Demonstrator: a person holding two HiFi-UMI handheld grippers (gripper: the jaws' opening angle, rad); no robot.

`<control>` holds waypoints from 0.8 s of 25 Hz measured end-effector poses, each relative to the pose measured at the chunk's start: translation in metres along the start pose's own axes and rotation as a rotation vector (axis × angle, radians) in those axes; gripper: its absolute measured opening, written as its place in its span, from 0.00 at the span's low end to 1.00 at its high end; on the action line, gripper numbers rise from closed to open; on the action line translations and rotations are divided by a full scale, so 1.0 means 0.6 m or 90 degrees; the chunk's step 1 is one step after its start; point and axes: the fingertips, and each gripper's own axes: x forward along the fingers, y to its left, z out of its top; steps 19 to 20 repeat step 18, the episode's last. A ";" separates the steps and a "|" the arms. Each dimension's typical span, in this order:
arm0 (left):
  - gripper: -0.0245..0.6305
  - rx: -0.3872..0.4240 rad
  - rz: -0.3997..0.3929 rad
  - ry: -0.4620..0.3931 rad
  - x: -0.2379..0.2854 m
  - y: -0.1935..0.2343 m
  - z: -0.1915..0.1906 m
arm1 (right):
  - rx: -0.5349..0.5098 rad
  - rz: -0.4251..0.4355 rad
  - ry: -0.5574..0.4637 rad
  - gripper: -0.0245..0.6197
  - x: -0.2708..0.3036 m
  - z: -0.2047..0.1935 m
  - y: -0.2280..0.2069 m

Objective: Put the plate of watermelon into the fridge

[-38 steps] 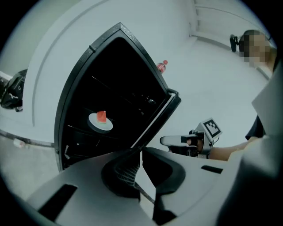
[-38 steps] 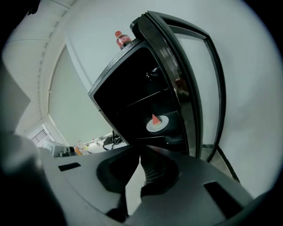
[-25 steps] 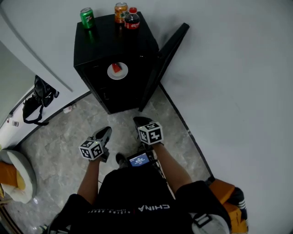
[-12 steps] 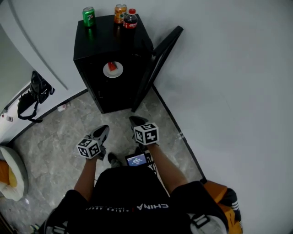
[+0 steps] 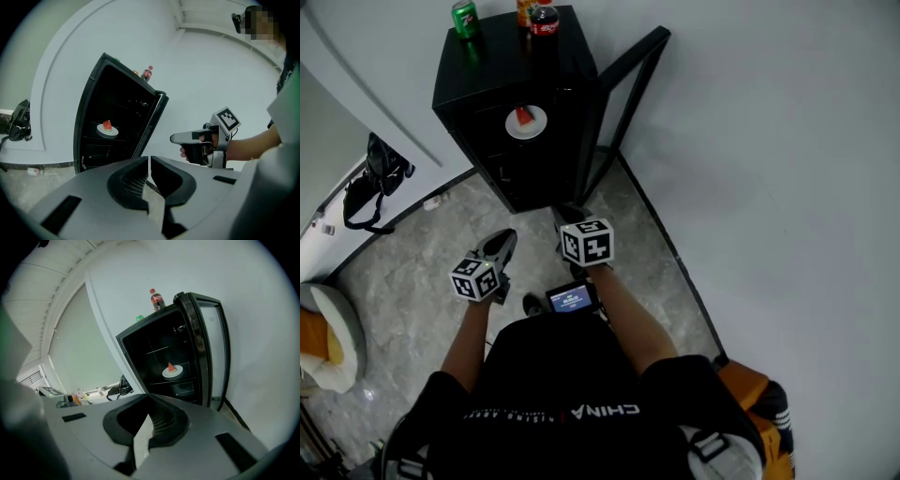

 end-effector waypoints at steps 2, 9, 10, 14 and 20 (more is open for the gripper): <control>0.08 -0.006 0.002 0.012 0.003 -0.001 -0.009 | 0.018 0.002 0.011 0.06 0.000 -0.013 -0.010; 0.08 -0.015 0.016 0.017 0.012 0.004 -0.015 | 0.017 0.015 0.018 0.06 0.002 -0.005 -0.024; 0.08 -0.014 0.016 0.018 0.013 0.003 -0.014 | 0.014 0.016 0.017 0.06 0.000 0.000 -0.024; 0.08 -0.011 0.013 0.022 0.018 -0.002 -0.011 | 0.018 0.020 0.018 0.06 -0.004 0.006 -0.026; 0.08 -0.013 0.013 0.020 0.024 -0.002 -0.013 | 0.016 0.018 0.024 0.06 -0.009 0.002 -0.032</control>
